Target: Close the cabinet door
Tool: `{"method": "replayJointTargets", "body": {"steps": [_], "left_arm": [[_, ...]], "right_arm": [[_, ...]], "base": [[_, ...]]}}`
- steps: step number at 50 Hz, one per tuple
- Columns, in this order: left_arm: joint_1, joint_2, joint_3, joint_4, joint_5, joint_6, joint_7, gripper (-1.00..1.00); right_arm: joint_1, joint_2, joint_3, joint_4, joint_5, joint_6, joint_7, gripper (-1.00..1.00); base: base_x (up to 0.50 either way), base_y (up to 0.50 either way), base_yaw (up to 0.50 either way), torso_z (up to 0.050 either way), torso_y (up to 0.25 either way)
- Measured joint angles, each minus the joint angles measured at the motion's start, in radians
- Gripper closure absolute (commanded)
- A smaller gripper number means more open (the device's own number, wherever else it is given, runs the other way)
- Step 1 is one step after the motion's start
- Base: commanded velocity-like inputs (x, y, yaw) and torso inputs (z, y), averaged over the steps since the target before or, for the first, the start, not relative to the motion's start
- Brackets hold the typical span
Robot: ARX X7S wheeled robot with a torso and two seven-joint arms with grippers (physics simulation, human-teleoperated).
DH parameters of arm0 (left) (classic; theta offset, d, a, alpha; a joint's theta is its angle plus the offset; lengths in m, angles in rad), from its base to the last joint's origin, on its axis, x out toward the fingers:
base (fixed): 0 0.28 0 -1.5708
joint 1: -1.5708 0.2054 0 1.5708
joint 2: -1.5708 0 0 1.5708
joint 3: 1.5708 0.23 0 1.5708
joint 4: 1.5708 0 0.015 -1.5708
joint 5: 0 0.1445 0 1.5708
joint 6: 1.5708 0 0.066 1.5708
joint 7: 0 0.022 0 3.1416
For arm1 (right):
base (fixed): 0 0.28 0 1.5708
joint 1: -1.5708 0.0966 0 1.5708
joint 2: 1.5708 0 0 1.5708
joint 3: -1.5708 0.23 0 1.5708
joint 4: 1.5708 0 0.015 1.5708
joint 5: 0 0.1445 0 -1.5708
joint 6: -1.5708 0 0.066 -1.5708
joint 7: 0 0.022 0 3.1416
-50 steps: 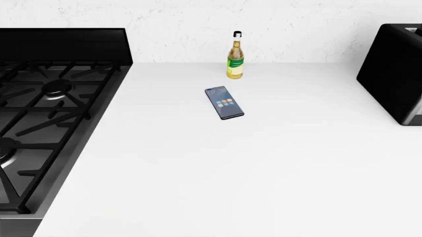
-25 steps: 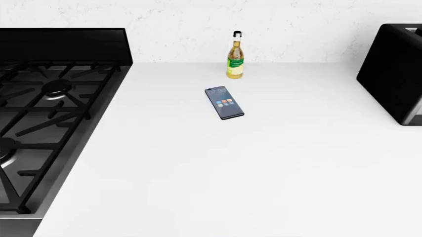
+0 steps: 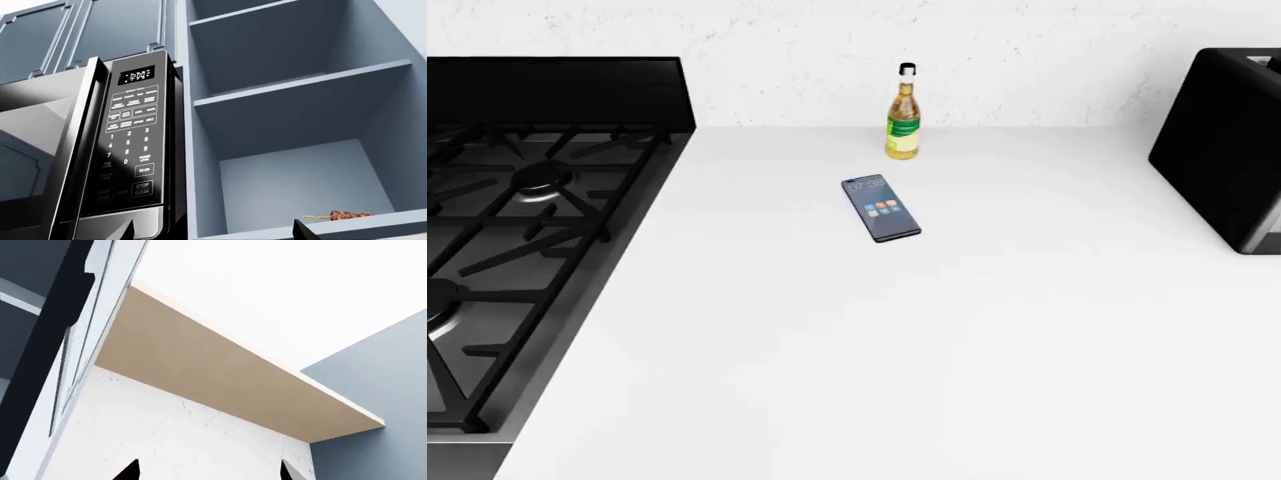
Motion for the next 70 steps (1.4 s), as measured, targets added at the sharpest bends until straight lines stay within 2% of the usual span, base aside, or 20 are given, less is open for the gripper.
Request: {"method": "replayJointTargets", "body": {"steps": [17, 29, 49, 70], "left_arm": [[0.017, -0.011, -0.002, -0.002, 0.001, 0.018, -0.004, -1.00], [0.018, -0.026, -0.011, -0.007, -0.011, 0.028, -0.008, -1.00], [0.042, -0.050, -0.031, -0.008, -0.016, 0.049, -0.009, -1.00], [0.060, -0.069, -0.041, -0.008, -0.020, 0.066, -0.012, -1.00]], "right_arm": [[0.095, -0.073, -0.100, 0.100, -0.143, -0.030, -0.143, -1.00], [0.136, -0.150, -0.175, 0.134, -0.114, -0.073, -0.151, -1.00], [0.133, -0.282, -0.191, 0.248, -0.053, -0.175, -0.239, -1.00], [0.124, -0.369, -0.170, 0.345, -0.043, -0.229, -0.286, -1.00]], "base": [[0.00, 0.00, 0.00, 0.000, 0.000], [0.01, 0.00, 0.00, 0.003, 0.000], [0.00, 0.00, 0.00, 0.004, 0.000], [0.00, 0.00, 0.00, 0.003, 0.000]]}}
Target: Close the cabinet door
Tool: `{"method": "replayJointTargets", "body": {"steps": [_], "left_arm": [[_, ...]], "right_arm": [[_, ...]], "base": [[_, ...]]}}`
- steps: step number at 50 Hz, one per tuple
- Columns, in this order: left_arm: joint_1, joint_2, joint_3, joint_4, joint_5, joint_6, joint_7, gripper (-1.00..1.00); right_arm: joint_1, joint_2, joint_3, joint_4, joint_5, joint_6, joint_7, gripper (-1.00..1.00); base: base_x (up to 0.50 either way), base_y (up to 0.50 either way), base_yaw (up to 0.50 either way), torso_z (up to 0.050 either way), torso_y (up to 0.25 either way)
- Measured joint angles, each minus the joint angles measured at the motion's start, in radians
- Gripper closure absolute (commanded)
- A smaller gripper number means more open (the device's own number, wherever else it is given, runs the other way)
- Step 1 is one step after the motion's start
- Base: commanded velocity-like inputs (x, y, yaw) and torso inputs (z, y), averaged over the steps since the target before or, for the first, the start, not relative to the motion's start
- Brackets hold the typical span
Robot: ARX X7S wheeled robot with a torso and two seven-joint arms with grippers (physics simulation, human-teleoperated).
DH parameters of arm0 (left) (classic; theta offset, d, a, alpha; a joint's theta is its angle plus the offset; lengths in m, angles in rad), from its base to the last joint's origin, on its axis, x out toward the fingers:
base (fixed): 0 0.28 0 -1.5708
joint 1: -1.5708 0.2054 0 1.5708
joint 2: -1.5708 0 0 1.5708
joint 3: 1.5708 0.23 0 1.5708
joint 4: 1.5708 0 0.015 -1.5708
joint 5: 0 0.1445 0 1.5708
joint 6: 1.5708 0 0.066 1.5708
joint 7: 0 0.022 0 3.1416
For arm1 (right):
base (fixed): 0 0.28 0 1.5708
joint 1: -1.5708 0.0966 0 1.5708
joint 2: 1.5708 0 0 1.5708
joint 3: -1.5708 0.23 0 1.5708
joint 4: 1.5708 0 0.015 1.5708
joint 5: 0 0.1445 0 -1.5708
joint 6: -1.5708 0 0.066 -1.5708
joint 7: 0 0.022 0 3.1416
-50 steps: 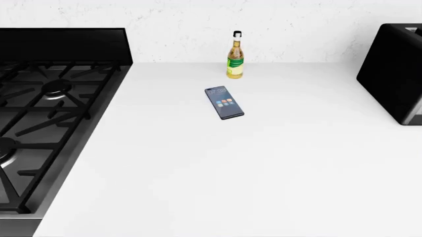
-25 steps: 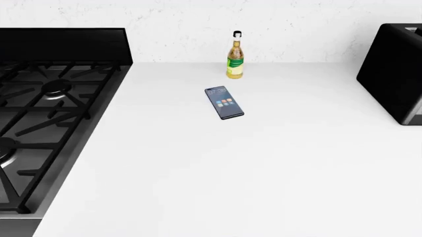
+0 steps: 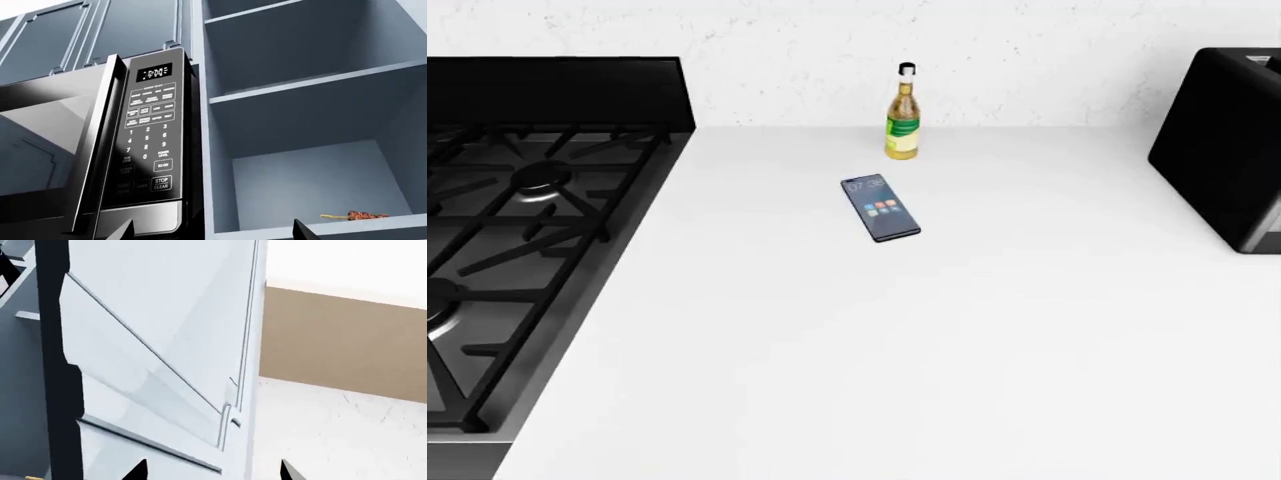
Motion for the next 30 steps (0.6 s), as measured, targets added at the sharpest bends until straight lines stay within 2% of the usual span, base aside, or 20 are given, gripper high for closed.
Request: {"method": "replayJointTargets", "body": {"steps": [11, 19, 30], "left_arm": [[-0.001, -0.009, 0.000, -0.002, -0.007, 0.005, -0.005, -1.00], [0.005, -0.016, -0.002, -0.003, -0.009, 0.010, -0.006, -1.00], [0.026, -0.026, -0.011, -0.004, -0.003, 0.020, 0.001, -1.00]], "right_arm": [[0.005, -0.048, 0.025, 0.084, -0.019, -0.035, -0.033, -1.00], [0.002, -0.083, 0.005, 0.127, 0.001, -0.073, -0.038, -1.00], [-0.004, -0.124, -0.016, 0.154, -0.063, -0.099, -0.072, -1.00]], "base": [[0.00, 0.00, 0.00, 0.001, 0.000], [0.00, 0.00, 0.00, 0.003, 0.000], [0.00, 0.00, 0.00, 0.004, 0.000]]}}
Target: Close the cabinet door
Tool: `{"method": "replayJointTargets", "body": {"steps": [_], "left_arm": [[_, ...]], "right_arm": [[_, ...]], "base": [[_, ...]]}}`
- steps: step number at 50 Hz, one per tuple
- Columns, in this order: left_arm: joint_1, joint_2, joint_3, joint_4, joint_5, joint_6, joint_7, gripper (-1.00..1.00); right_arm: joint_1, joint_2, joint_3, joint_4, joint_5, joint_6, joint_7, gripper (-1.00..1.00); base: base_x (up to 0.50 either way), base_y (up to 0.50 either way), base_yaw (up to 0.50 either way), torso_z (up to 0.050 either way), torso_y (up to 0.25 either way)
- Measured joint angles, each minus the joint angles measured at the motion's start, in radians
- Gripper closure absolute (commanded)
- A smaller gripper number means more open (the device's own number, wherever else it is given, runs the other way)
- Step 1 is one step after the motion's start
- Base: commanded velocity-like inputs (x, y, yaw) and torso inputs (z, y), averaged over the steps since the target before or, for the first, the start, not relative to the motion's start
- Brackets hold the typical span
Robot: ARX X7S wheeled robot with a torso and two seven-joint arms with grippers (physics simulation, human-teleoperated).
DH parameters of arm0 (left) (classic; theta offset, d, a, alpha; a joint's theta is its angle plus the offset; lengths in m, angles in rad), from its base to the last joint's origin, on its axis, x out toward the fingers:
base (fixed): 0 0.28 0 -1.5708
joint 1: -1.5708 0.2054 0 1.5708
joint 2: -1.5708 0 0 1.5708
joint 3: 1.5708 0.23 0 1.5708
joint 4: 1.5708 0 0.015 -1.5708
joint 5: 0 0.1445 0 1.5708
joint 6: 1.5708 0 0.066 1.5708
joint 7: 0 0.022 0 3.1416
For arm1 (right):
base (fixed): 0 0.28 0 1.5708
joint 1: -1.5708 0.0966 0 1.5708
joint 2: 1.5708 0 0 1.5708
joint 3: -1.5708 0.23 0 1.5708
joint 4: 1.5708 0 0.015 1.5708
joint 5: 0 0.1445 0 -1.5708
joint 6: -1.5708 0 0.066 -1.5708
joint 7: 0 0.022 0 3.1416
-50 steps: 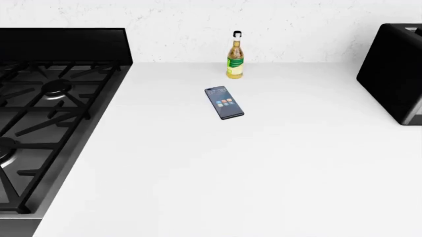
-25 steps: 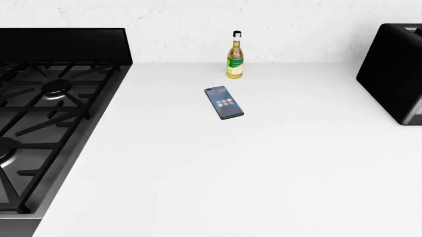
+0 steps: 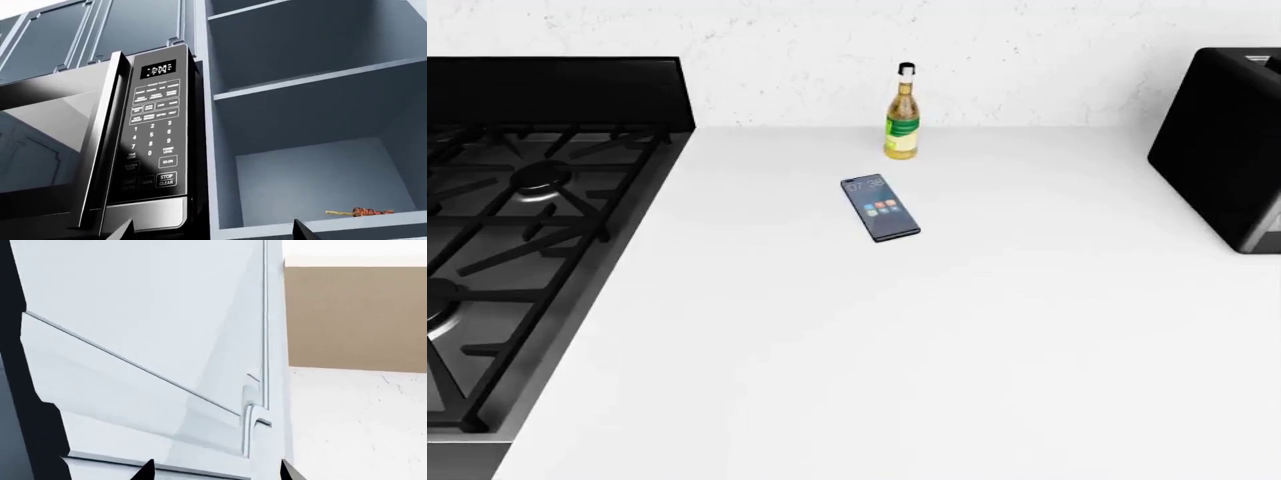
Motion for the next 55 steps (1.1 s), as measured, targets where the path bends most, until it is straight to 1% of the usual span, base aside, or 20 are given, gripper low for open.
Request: {"method": "replayJointTargets", "body": {"steps": [17, 55], "left_arm": [[0.016, -0.012, -0.007, -0.003, 0.001, 0.013, 0.001, -1.00], [0.057, -0.028, -0.014, 0.000, 0.012, 0.045, 0.007, -1.00]], "right_arm": [[0.005, -0.047, -0.003, 0.124, -0.110, -0.064, -0.105, -1.00], [0.004, -0.150, -0.071, 0.315, -0.263, -0.202, -0.267, -1.00]], "base": [[0.00, 0.00, 0.00, 0.001, 0.000], [0.00, 0.00, 0.00, 0.000, 0.000]]}}
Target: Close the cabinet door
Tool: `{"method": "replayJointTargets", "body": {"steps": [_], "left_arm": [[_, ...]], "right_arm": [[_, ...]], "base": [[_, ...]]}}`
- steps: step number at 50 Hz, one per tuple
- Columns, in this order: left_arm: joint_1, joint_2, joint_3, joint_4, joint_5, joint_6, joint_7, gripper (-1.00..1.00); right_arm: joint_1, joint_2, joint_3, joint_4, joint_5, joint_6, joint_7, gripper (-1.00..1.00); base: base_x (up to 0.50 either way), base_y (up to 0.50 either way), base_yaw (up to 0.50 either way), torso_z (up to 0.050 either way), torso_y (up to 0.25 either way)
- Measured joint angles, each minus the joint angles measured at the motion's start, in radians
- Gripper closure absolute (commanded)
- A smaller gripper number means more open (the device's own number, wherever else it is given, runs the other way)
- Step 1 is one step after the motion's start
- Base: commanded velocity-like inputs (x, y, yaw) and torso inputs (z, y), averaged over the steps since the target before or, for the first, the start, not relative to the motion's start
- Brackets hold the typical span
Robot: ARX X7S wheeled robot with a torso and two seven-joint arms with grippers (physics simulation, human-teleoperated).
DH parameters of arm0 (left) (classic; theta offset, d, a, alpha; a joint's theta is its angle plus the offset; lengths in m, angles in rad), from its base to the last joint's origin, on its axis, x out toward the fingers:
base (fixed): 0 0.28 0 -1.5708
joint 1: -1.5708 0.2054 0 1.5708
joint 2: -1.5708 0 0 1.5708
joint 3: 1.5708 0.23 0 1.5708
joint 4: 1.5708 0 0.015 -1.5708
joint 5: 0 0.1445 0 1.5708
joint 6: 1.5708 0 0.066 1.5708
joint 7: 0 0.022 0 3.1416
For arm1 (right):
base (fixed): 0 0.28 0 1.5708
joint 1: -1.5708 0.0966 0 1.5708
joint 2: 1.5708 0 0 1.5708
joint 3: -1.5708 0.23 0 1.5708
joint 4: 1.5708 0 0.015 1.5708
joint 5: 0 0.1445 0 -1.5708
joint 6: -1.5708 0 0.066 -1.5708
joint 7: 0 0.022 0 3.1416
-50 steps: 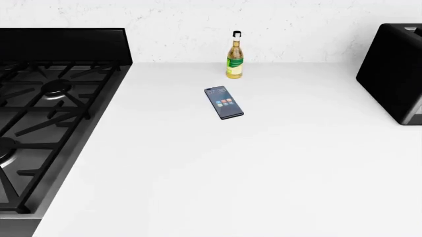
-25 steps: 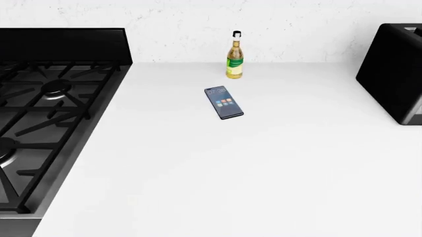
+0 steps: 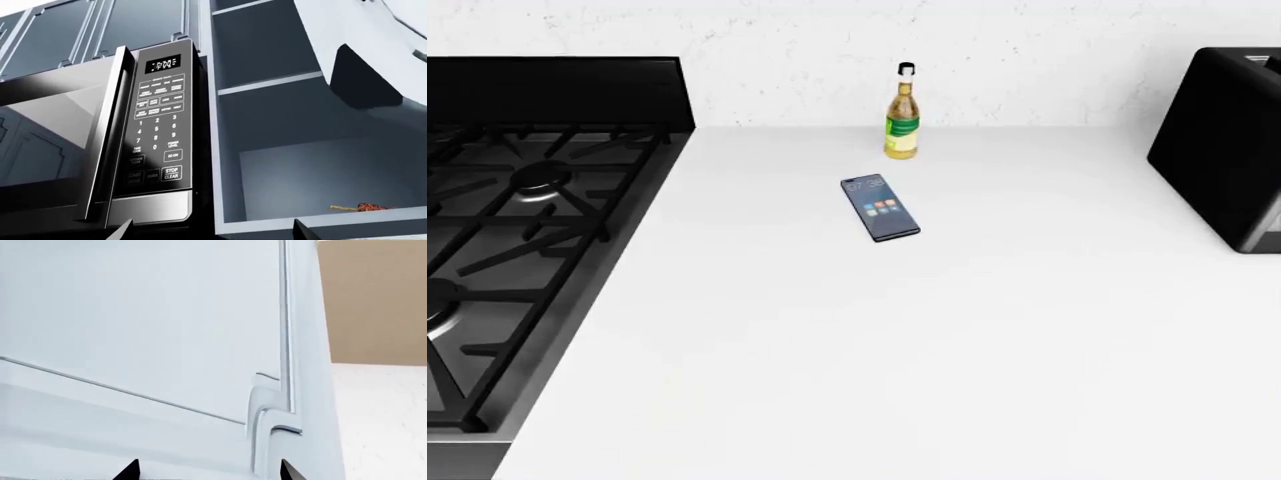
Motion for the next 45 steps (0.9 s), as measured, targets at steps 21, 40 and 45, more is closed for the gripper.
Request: {"method": "replayJointTargets", "body": {"steps": [21, 40, 45], "left_arm": [[0.012, -0.009, 0.001, -0.002, 0.001, 0.012, -0.002, -1.00], [0.023, -0.015, 0.003, -0.002, 0.004, 0.024, -0.002, -1.00], [0.028, -0.016, 0.004, -0.003, 0.008, 0.028, -0.001, -1.00]], "right_arm": [[-0.013, -0.034, -0.029, 0.032, -0.101, -0.044, -0.037, -1.00], [-0.021, -0.066, -0.058, 0.065, -0.202, -0.080, -0.068, -1.00], [-0.023, -0.076, -0.066, 0.079, -0.230, -0.094, -0.078, -1.00]], "base": [[0.00, 0.00, 0.00, 0.000, 0.000], [0.00, 0.00, 0.00, 0.000, 0.000], [0.00, 0.00, 0.00, 0.000, 0.000]]}}
